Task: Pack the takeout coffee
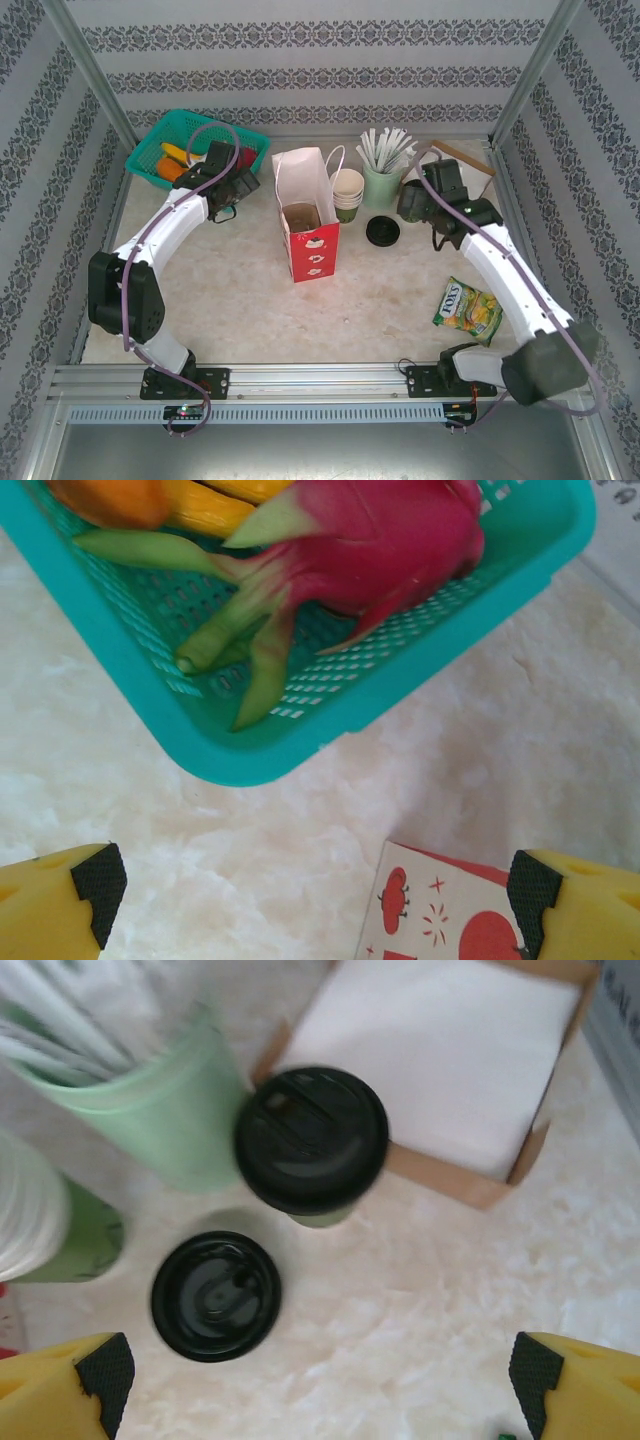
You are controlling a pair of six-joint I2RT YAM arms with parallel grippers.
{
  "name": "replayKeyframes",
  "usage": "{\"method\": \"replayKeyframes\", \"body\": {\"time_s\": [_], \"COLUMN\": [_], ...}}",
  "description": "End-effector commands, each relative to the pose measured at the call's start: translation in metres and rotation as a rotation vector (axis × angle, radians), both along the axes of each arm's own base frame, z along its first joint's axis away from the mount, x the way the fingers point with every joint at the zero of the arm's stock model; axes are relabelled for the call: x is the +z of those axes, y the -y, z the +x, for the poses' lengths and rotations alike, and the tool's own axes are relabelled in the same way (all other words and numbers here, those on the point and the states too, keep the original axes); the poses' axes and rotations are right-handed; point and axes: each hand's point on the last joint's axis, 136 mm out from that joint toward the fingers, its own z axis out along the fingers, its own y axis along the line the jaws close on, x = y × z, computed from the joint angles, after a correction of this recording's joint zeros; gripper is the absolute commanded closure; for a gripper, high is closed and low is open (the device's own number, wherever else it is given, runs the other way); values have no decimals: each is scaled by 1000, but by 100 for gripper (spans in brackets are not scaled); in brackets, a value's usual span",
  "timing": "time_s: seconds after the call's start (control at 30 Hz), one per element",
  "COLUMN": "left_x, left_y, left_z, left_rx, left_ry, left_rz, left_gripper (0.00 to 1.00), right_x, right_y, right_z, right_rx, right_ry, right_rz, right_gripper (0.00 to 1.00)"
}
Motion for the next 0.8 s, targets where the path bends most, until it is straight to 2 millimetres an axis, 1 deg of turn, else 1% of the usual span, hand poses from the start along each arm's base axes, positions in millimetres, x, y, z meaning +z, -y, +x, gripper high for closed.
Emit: {"method": "replayKeyframes", "body": {"time_s": [0.0,0.07,0.13,0.3,0.4,0.5,0.6,0.77], "left_x": [10,14,16,24,27,30,31,34], "left_y": [-12,-10,-10,-18,-20,-21,-23,-23], "left_z": [-11,-9,-10,-14,-16,-19,-21,-22], "left_rx": [57,29,30,46,46,49,49,37], "left_ry": [2,32,58,95,111,128,132,141], "left_rz": [46,42,37,65,72,74,83,91], "left_gripper": [0,0,0,0,0,0,0,0], "right_x": [-10,-21,-31,-52,-62,-68,-69,-72], "right_y": [-4,-7,-6,7,8,12,18,9], "right_z": [18,27,36,60,70,81,89,94], "right_rx": [83,171,217,229,272,302,313,392], "right_ry": [-2,-24,-50,-82,-101,-83,-58,-46], "right_rz": [120,144,147,153,174,163,170,224], "right_gripper": [2,2,2,2,2,2,2,2]}}
